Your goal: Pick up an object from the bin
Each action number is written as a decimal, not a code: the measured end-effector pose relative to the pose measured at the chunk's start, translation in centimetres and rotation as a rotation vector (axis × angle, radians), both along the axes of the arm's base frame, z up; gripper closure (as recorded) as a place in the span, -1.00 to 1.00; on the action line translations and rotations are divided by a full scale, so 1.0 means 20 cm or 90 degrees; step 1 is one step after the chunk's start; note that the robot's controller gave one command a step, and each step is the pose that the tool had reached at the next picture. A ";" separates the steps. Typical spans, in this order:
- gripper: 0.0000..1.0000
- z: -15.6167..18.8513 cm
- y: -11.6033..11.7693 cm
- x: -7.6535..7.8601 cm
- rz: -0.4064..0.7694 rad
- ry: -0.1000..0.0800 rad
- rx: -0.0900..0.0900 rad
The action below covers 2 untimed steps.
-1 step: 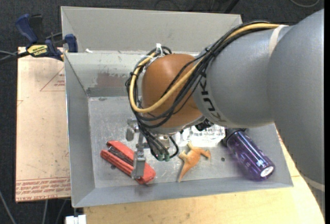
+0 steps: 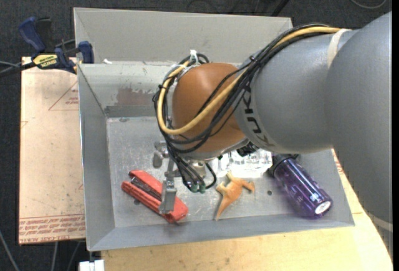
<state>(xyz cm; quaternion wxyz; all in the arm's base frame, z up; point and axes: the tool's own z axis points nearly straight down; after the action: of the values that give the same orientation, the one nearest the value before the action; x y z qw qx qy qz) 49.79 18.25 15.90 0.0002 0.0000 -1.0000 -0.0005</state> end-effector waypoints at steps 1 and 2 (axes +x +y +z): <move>-1.00 -0.25 -0.03 -0.04 -0.040 0.000 0.001; -1.00 -0.33 -0.05 -0.06 -0.075 0.003 0.000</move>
Offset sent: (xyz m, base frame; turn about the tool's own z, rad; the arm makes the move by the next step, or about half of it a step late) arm -0.0144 -0.0155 -0.0236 0.1850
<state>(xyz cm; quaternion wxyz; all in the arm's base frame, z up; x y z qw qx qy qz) 48.58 17.24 9.34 0.0023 -0.0592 -0.9982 -0.0005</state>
